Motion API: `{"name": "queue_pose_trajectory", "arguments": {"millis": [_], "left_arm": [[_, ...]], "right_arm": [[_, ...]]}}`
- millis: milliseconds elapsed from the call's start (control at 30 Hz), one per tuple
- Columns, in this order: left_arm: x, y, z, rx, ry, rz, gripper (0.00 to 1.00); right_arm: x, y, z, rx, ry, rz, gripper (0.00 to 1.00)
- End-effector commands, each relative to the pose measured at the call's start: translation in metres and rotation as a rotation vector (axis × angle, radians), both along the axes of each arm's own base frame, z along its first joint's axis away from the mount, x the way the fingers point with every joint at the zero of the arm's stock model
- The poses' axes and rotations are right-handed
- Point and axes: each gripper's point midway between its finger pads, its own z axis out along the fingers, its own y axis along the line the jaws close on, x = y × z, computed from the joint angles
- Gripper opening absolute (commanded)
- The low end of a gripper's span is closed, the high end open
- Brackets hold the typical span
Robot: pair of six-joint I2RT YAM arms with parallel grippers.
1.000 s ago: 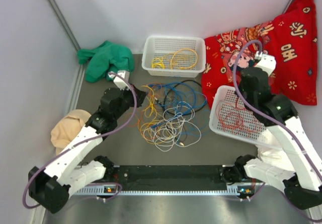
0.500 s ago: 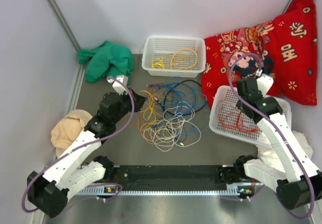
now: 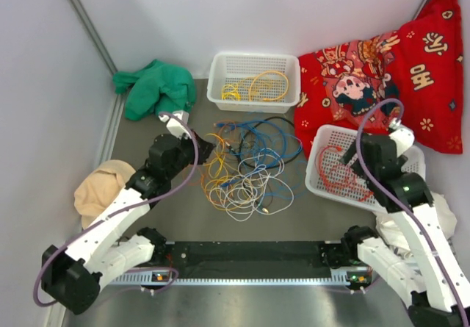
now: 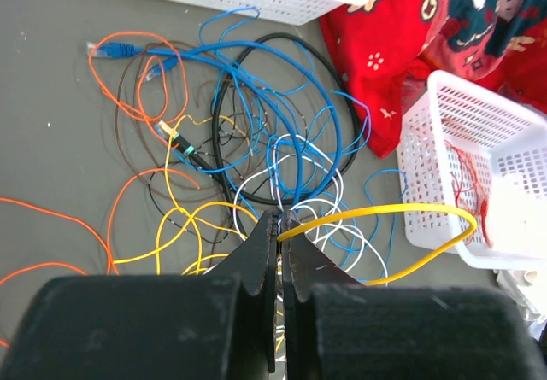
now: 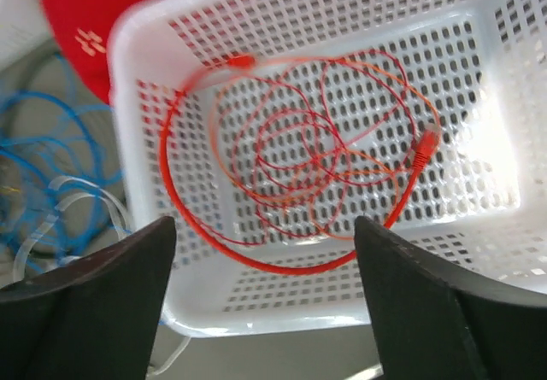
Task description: Untangle the cables
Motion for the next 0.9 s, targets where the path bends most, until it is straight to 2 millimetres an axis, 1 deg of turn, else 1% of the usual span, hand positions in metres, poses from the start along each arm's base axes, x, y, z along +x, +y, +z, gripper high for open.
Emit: {"name": "queue_pose_trajectory", "arguments": {"millis": [0,33,67,100,133,167,200,233,267,300,333,367,433,467,500,533,567,633,667,700,733,767,833,867], "left_arm": [[0.011,-0.004,0.032,-0.036,-0.063,0.007,0.00],[0.013,-0.005,0.036,-0.041,-0.069,0.011,0.00],[0.016,-0.006,0.044,-0.048,-0.074,0.015,0.00],[0.019,-0.008,0.048,-0.054,-0.074,0.018,0.00],[0.021,-0.009,0.053,-0.055,-0.075,0.016,0.00],[0.026,-0.013,0.065,-0.058,-0.071,0.016,0.00],[0.029,-0.015,0.071,-0.058,-0.064,0.014,0.00],[0.032,-0.018,0.079,-0.060,-0.061,0.006,0.00],[0.038,-0.025,0.100,-0.080,-0.077,-0.007,0.00],[0.040,-0.030,0.110,-0.091,-0.081,-0.026,0.00],[0.038,-0.038,0.124,-0.115,-0.093,-0.067,0.00],[0.041,-0.045,0.150,-0.155,-0.121,-0.086,0.00],[0.041,-0.054,0.179,-0.205,-0.157,-0.128,0.00],[0.043,-0.057,0.204,-0.242,-0.190,-0.136,0.00],[0.042,-0.059,0.216,-0.259,-0.207,-0.147,0.00],[0.042,-0.062,0.228,-0.274,-0.223,-0.161,0.00],[0.039,-0.066,0.249,-0.296,-0.255,-0.187,0.00],[0.035,-0.072,0.268,-0.317,-0.283,-0.224,0.00],[0.031,-0.077,0.281,-0.330,-0.302,-0.264,0.00],[0.028,-0.080,0.286,-0.338,-0.306,-0.283,0.00],[0.026,-0.084,0.289,-0.348,-0.300,-0.306,0.00],[0.023,-0.088,0.291,-0.352,-0.296,-0.330,0.00],[0.019,-0.095,0.289,-0.352,-0.285,-0.354,0.00],[0.018,-0.097,0.283,-0.341,-0.264,-0.358,0.00]], "right_arm": [[0.013,0.000,0.073,0.018,-0.208,0.018,0.88],[0.013,0.002,0.088,0.029,-0.234,0.030,0.90],[0.014,0.008,0.092,0.048,-0.235,0.057,0.91],[0.014,0.011,0.101,0.065,-0.257,0.075,0.91],[0.016,0.017,0.107,0.083,-0.274,0.100,0.92],[0.017,0.034,0.112,0.135,-0.289,0.181,0.92],[0.016,0.045,0.120,0.158,-0.317,0.253,0.92],[0.016,0.058,0.122,0.194,-0.335,0.323,0.91],[0.016,0.088,0.143,0.279,-0.418,0.474,0.91],[0.011,0.100,0.152,0.322,-0.464,0.539,0.91],[0.012,0.111,0.149,0.356,-0.476,0.589,0.91],[0.010,0.125,0.159,0.396,-0.517,0.662,0.91],[0.011,0.144,0.151,0.419,-0.490,0.736,0.90],[0.013,0.147,0.148,0.410,-0.483,0.742,0.89],[0.013,0.153,0.147,0.395,-0.487,0.772,0.89],[0.011,0.166,0.142,0.396,-0.466,0.819,0.89],[0.011,0.171,0.142,0.393,-0.472,0.839,0.89],[0.010,0.187,0.144,0.394,-0.496,0.900,0.89],[0.012,0.190,0.146,0.389,-0.509,0.912,0.89],[0.012,0.194,0.149,0.383,-0.525,0.930,0.89],[0.013,0.200,0.160,0.386,-0.570,0.952,0.89],[0.019,0.204,0.160,0.383,-0.567,0.955,0.88],[0.023,0.209,0.180,0.386,-0.628,0.961,0.85],[0.025,0.215,0.185,0.387,-0.642,0.973,0.84]]}}
